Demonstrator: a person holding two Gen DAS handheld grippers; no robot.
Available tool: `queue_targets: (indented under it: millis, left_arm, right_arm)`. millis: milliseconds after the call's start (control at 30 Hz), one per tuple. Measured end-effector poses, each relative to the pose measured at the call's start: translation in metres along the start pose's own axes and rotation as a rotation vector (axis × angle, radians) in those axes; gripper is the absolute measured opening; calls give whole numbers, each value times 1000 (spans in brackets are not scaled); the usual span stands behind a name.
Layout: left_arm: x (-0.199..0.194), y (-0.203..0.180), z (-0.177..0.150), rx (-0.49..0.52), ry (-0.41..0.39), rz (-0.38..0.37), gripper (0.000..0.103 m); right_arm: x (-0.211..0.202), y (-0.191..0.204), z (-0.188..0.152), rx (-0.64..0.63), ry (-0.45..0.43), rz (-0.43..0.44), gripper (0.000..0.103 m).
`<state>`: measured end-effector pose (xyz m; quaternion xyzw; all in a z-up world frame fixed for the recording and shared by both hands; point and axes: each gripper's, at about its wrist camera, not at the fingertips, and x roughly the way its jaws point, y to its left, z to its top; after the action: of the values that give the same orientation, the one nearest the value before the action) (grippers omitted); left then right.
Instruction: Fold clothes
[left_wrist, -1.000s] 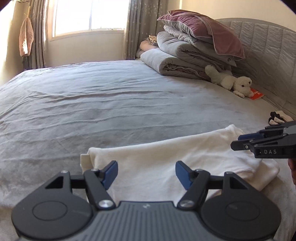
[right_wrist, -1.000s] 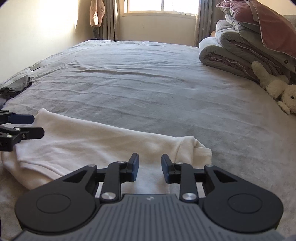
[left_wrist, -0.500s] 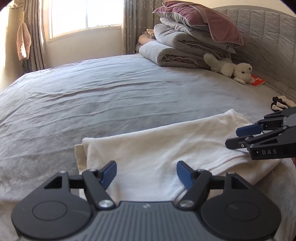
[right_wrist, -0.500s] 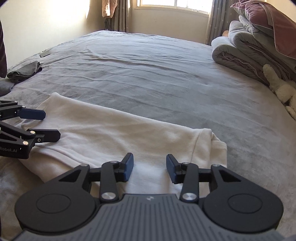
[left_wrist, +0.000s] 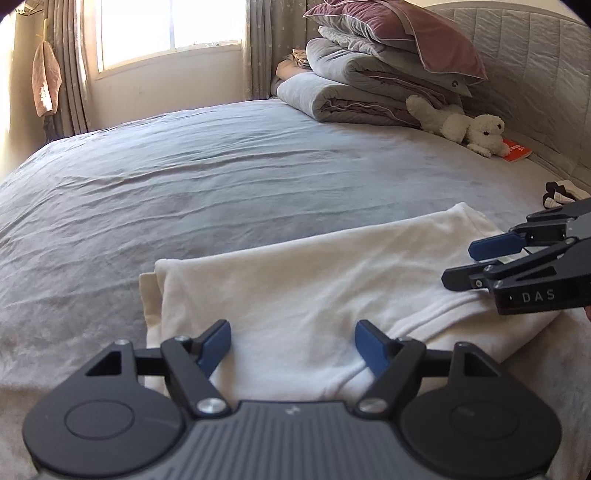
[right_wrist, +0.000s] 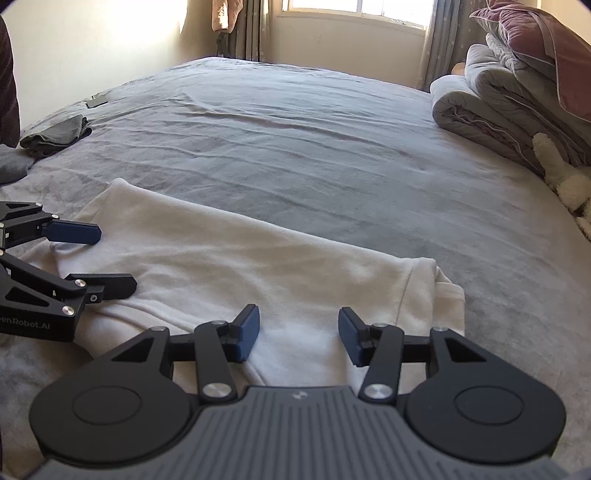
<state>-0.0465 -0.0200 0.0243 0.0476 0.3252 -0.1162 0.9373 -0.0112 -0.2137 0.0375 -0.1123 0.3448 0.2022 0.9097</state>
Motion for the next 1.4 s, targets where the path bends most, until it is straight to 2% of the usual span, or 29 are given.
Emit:
queue_targets:
  millis: [300,567,633,767,867,1133,1233,1400]
  left_arm:
    - [-1,1,1,-17,8,-3,76]
    - [-13,-11,5,1,-38,-40,76]
    - [-11,-16,3,15,-23,-49,77]
    - [-1,-21,-5,36,2,-37,78]
    - [-5,-16,0,5,3,-52,78]
    - [-17,-22,7,-8,-43,-102,78]
    - [-21,-32,9,28,-76,-106,78]
    - [-9,-39,3,50,-32,-108,78]
  right_arm:
    - [0,1,0,2,-1,-2,55]
    - [-9,6,2,4,-35,30,57]
    - [-11,9,2,-3,-39,47,59]
    - [-1,20,-4,-41,11,41,60]
    - [-2,20,-4,-43,3,39,60]
    - [-31,2,-13,69,-46,1,65]
    - [-47,-9,-22,165,-69,-19,66]
    - [-76,-28,-43,369,-115,-41,78]
